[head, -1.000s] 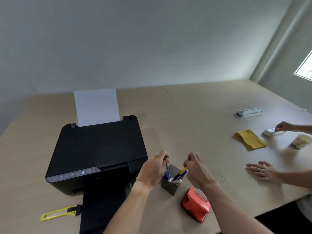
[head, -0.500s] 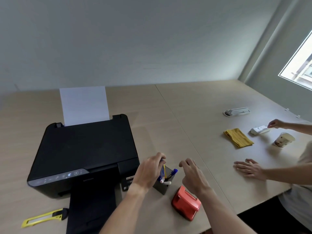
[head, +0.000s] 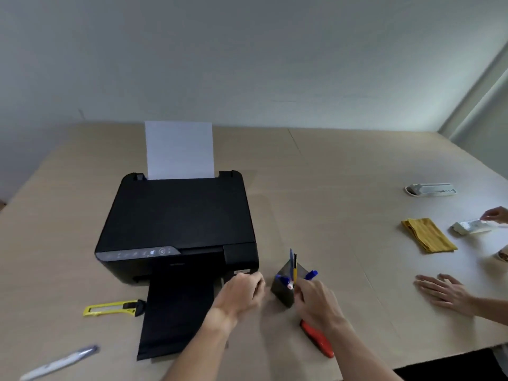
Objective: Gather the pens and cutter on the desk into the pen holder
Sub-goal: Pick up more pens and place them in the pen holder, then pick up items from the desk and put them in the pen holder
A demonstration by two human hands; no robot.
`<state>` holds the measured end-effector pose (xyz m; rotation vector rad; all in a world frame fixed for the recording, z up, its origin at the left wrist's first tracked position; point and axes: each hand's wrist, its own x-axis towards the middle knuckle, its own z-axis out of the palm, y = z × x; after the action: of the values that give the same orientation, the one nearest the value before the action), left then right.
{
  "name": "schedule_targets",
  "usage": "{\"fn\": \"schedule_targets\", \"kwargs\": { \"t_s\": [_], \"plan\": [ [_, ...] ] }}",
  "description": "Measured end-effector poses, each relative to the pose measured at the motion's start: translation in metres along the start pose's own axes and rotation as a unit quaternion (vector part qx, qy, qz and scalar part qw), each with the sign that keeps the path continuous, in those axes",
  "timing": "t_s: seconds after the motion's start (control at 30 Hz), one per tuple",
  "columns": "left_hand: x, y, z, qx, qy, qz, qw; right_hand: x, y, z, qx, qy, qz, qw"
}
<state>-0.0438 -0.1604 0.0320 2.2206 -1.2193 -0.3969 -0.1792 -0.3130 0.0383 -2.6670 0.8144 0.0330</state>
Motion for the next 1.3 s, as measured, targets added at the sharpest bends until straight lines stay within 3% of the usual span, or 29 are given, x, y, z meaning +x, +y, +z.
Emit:
{"fn": "schedule_targets", "kwargs": {
  "t_s": [0.27, 0.43, 0.63, 0.73, 0.97, 1.1, 1.3],
  "plan": [
    [-0.115, -0.094, -0.038, 0.026, 0.054, -0.184, 0.981, 0.02, -0.108, 0.059, -0.014, -0.074, -0.164, 0.984],
    [-0.189, -0.144, -0.062, 0.026, 0.133, -0.343, 0.93, 0.026, -0.191, 0.097, -0.031, -0.128, -0.277, 0.952],
    [-0.241, -0.193, -0.089, 0.175, 0.146, -0.448, 0.865, 0.03, -0.272, 0.137, -0.121, -0.125, -0.382, 0.908],
    [-0.256, -0.211, -0.089, 0.227, 0.127, -0.478, 0.839, 0.031, -0.297, 0.153, -0.145, -0.134, -0.392, 0.898],
    [-0.264, -0.239, -0.079, 0.234, -0.076, -0.474, 0.845, 0.035, -0.328, 0.182, -0.201, -0.277, -0.325, 0.882],
    [-0.255, -0.243, -0.084, 0.224, -0.068, -0.469, 0.852, 0.036, -0.333, 0.188, -0.256, -0.291, -0.305, 0.87],
    [-0.247, -0.238, -0.085, 0.186, -0.048, -0.5, 0.844, 0.029, -0.328, 0.194, -0.299, -0.24, -0.326, 0.864]
  ]
}}
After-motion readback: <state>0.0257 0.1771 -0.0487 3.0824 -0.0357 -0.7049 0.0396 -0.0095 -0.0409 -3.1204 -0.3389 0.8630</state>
